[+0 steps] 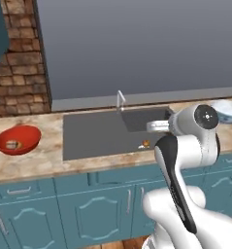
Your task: Pick the tangerines from the cabinet and place them in one bowl. Pick the apple from the sink and place it in the other bowl.
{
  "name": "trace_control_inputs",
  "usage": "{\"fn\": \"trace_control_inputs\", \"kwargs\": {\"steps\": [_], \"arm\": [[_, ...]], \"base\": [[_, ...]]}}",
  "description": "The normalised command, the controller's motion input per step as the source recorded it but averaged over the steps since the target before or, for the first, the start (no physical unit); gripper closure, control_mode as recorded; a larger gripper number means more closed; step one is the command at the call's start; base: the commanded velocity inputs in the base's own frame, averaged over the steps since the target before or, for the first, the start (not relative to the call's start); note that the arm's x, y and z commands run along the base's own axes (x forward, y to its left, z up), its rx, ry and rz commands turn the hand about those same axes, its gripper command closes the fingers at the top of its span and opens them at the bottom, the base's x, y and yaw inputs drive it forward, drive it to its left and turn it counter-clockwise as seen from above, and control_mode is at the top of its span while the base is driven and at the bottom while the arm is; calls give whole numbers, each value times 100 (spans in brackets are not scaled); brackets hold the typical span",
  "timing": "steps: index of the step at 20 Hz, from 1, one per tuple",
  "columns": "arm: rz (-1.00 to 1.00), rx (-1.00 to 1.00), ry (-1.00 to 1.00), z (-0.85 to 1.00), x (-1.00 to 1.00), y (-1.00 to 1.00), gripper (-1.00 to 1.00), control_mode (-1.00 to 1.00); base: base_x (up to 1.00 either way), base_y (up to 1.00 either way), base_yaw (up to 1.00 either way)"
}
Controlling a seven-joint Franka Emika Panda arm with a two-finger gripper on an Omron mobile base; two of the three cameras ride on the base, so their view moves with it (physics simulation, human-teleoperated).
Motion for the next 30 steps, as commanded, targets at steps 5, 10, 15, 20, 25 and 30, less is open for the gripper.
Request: {"fn": "trace_control_inputs", "kwargs": {"steps": [5, 10, 15, 20, 25, 30], "arm": [[0, 0, 0, 0, 0, 0, -100, 100], [0, 0, 0, 0, 0, 0, -100, 100], [0, 0, 0, 0, 0, 0, -100, 100], [0, 0, 0, 0, 0, 0, -100, 100], [0, 0, 0, 0, 0, 0, -100, 100], [0, 0, 0, 0, 0, 0, -100, 100]], "base": [[11, -73, 0], [16, -72, 0], [24, -61, 0], [34, -49, 0], [50, -24, 0], [60, -19, 0]]}}
